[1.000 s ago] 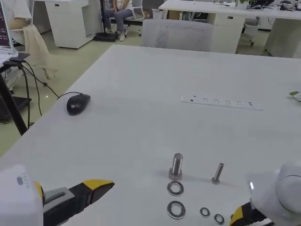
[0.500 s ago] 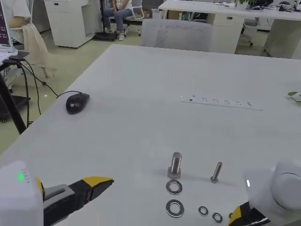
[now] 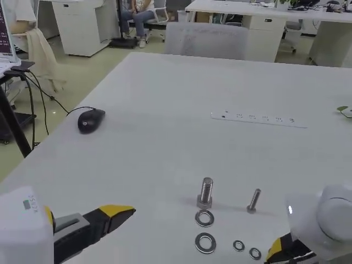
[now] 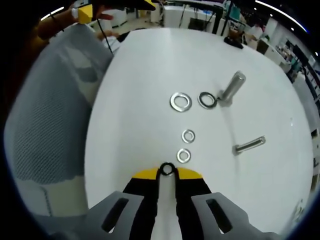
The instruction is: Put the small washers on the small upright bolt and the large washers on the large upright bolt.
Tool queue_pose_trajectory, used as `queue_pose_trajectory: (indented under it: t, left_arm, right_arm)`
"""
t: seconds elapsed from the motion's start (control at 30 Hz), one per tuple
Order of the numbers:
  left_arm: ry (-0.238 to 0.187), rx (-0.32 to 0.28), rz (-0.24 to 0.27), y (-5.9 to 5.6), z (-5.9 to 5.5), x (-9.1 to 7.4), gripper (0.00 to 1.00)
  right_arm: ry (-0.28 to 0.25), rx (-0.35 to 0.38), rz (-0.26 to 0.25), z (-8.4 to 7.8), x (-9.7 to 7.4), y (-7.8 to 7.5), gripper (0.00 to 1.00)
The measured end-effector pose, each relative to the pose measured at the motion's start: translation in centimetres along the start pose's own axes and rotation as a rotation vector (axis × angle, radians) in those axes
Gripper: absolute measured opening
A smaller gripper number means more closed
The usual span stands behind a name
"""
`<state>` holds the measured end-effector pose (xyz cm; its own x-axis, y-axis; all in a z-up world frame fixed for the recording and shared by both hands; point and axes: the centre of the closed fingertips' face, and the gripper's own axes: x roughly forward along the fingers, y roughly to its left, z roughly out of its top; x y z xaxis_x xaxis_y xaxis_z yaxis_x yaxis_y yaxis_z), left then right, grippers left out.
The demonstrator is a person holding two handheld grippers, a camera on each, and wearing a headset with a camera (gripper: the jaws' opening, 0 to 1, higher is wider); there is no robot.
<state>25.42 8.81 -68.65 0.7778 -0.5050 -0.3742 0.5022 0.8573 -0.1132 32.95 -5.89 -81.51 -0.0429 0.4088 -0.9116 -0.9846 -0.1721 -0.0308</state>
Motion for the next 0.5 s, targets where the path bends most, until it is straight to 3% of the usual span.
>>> queue_pose_trajectory:
  t: [0.33,0.5]
  left_arm:
    - [0.002,0.005,-0.006,0.1,0.0,0.1,0.61]
    - [0.002,0.005,-0.012,0.1,0.1,0.3,0.61]
  right_arm:
    - [-0.013,-0.011,-0.027,1.0,-1.8,-1.0,0.12]
    - [-0.013,-0.013,-0.054,1.4,-3.2,-2.4,0.12]
